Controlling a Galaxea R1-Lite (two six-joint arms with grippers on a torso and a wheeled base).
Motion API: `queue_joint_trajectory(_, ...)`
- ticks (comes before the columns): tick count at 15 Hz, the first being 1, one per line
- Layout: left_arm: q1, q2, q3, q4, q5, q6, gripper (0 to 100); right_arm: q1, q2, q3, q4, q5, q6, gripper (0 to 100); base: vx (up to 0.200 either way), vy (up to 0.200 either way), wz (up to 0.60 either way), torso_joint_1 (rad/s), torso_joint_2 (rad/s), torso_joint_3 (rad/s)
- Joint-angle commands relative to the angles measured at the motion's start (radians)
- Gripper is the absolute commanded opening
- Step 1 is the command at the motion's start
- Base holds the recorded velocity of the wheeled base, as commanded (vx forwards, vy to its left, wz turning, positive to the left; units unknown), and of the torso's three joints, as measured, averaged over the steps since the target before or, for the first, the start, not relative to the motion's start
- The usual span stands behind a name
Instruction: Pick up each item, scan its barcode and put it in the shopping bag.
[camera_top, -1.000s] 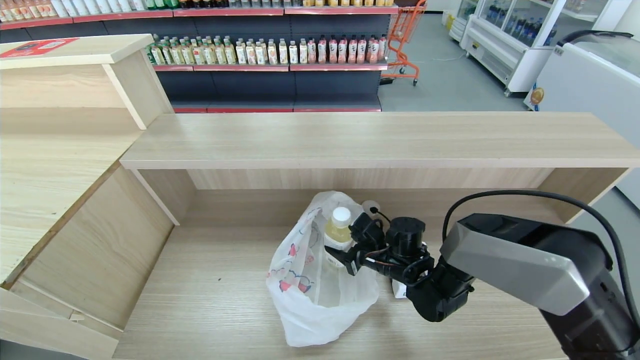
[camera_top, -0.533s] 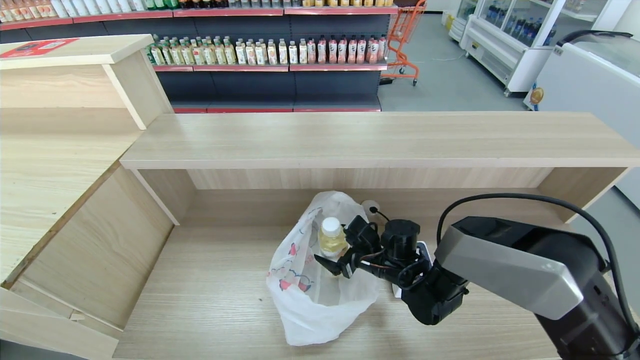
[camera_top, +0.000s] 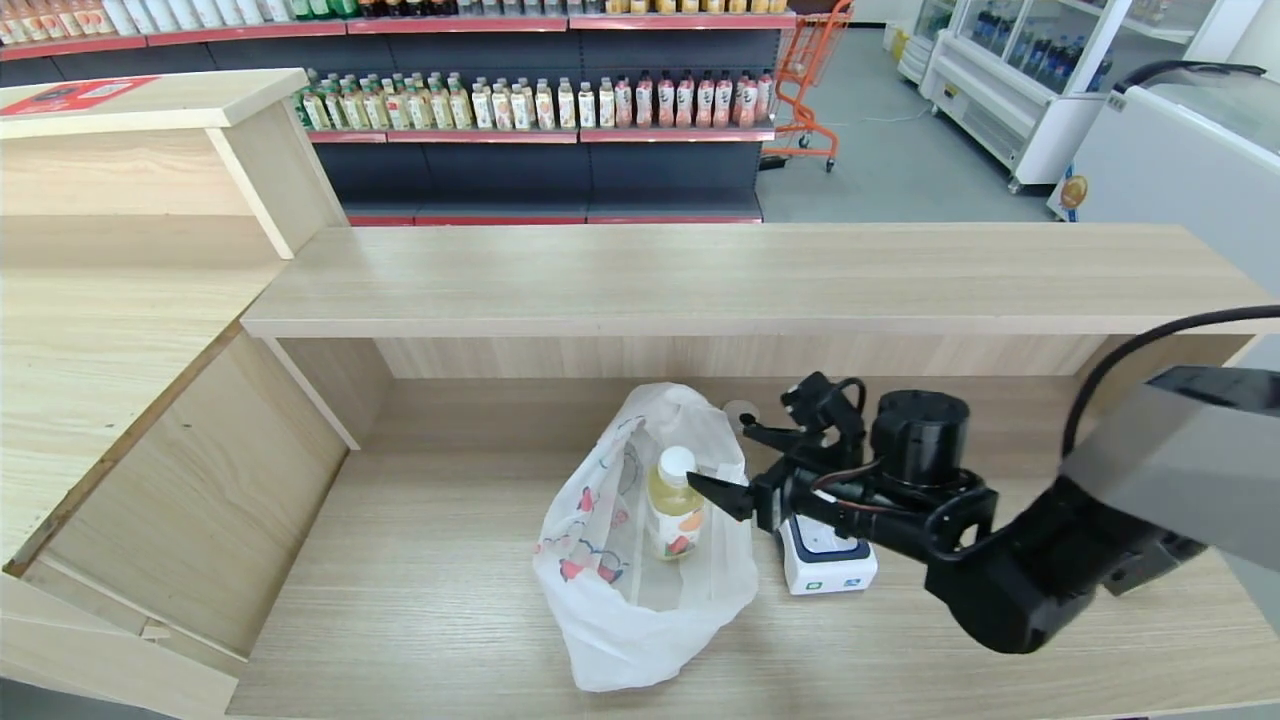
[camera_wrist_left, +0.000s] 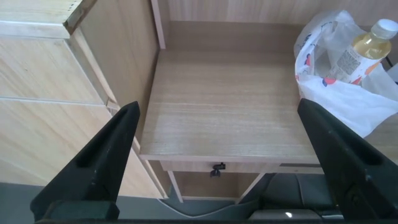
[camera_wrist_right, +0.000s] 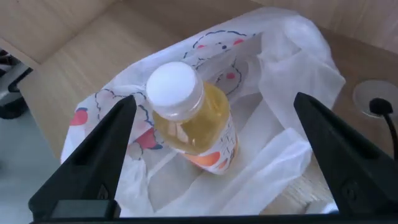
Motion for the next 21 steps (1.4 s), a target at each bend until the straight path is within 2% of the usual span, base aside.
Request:
queue_joint_trajectory(1,0.0,0.002,0.0,0.0,0.0,-0.002,100,-0.078,-0.318,0.201,0.063,0.001,0.065,100,0.0,0.0,0.0,0.0,0.0,0.0)
queue_joint_trajectory(2,0.0,0.002,0.0,0.0,0.0,0.0,100,-0.124,-0.428,0.236,0.189,-0.002,0.069,100,0.0,0.0,0.0,0.0,0.0,0.0)
queue_joint_trajectory(3,0.0,0.002,0.0,0.0,0.0,0.0,100,-0.194,-0.591,0.244,0.444,-0.01,0.069,100,0.0,0.0,0.0,0.0,0.0,0.0)
queue_joint_trajectory(4,0.001,0.002,0.0,0.0,0.0,0.0,100,-0.25,-0.692,0.236,0.62,-0.02,0.068,100,0.0,0.0,0.0,0.0,0.0,0.0)
queue_joint_trajectory(6,0.0,0.002,0.0,0.0,0.0,0.0,100,-0.326,-0.853,0.248,0.85,-0.102,0.051,100,0.0,0.0,0.0,0.0,0.0,0.0)
queue_joint_trajectory(8,0.0,0.002,0.0,0.0,0.0,0.0,100,-0.349,-0.927,0.318,0.876,-0.292,0.054,100,0.0,0.0,0.0,0.0,0.0,0.0)
queue_joint_trajectory(9,0.0,0.002,0.0,-0.001,0.0,0.0,100,-0.352,-0.982,0.353,0.878,-0.347,0.06,100,0.0,0.0,0.0,0.0,0.0,0.0)
queue_joint_trajectory(16,0.0,0.002,0.0,-0.001,0.0,0.0,100,-0.4,-1.368,0.499,0.892,-0.341,0.065,100,0.0,0.0,0.0,0.0,0.0,0.0)
queue_joint_trajectory(18,0.0,0.002,0.0,-0.001,0.0,0.0,100,-0.4,-1.46,0.509,0.961,-0.341,0.065,100,0.0,0.0,0.0,0.0,0.0,0.0)
queue_joint_trajectory(19,0.0,0.002,0.0,-0.001,0.0,-0.008,100,-0.4,-1.54,0.503,1.053,-0.341,0.065,100,0.0,0.0,0.0,0.0,0.0,0.0)
queue_joint_trajectory(21,0.001,0.002,0.0,0.0,0.0,0.0,100,-0.4,-1.666,0.489,1.2,-0.343,0.065,100,0.0,0.0,0.0,0.0,0.0,0.0)
